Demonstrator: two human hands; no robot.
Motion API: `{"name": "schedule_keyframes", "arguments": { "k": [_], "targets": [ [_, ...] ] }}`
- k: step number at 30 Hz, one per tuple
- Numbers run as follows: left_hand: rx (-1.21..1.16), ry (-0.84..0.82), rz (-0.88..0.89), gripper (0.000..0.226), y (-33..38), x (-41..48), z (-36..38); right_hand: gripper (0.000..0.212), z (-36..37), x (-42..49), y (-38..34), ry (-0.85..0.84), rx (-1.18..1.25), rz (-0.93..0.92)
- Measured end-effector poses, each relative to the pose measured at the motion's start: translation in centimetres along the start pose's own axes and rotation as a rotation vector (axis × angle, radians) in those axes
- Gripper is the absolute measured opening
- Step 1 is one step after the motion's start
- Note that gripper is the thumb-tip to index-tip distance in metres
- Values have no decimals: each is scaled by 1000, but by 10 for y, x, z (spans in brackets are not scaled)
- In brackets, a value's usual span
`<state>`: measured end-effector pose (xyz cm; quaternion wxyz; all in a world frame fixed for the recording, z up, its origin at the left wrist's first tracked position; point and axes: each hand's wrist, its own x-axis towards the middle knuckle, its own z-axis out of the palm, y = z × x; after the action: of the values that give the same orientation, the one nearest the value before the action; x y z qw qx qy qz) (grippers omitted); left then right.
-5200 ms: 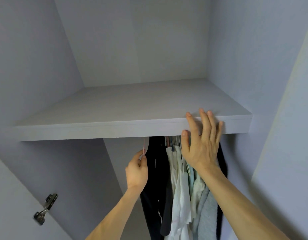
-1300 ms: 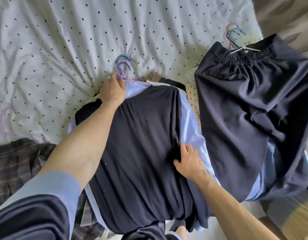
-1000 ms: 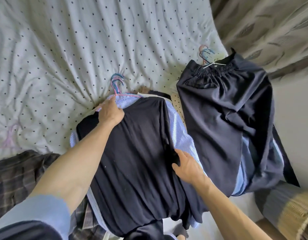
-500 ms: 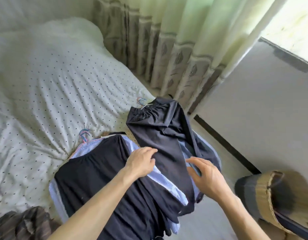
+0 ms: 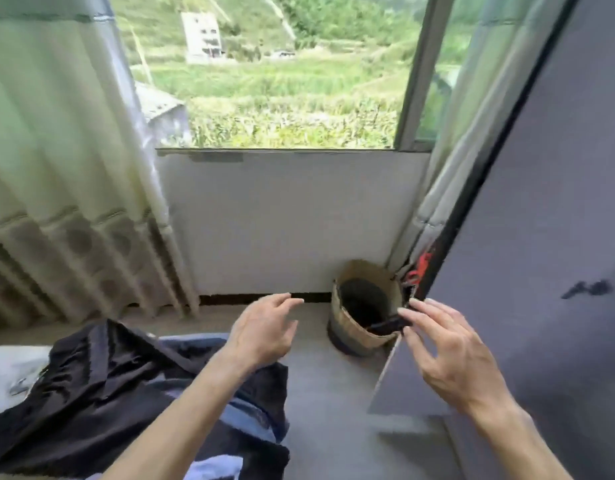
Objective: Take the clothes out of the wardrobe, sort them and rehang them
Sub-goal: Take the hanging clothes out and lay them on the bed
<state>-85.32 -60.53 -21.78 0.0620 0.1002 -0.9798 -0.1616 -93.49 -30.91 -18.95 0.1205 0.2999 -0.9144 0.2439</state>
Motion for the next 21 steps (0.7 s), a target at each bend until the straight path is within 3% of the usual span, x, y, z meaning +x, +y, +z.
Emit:
{"name": "schedule_keyframes", "arguments": {
  "k": [5,12,15,21],
  "targets": [
    [-21,-62,351,50,162,74,28,35,-82,-58,101,171,-107,310],
    [-79,-145,798,52,365,120,65,38,-172,-150,173,391,-274,637],
    [-138,-114,977,52,442,129,70,44,-198,-181,186,461,-339,752],
    [-296,11,1252,61,566,147,60,35,-232,-228,199,520,-461,998]
  ]
}}
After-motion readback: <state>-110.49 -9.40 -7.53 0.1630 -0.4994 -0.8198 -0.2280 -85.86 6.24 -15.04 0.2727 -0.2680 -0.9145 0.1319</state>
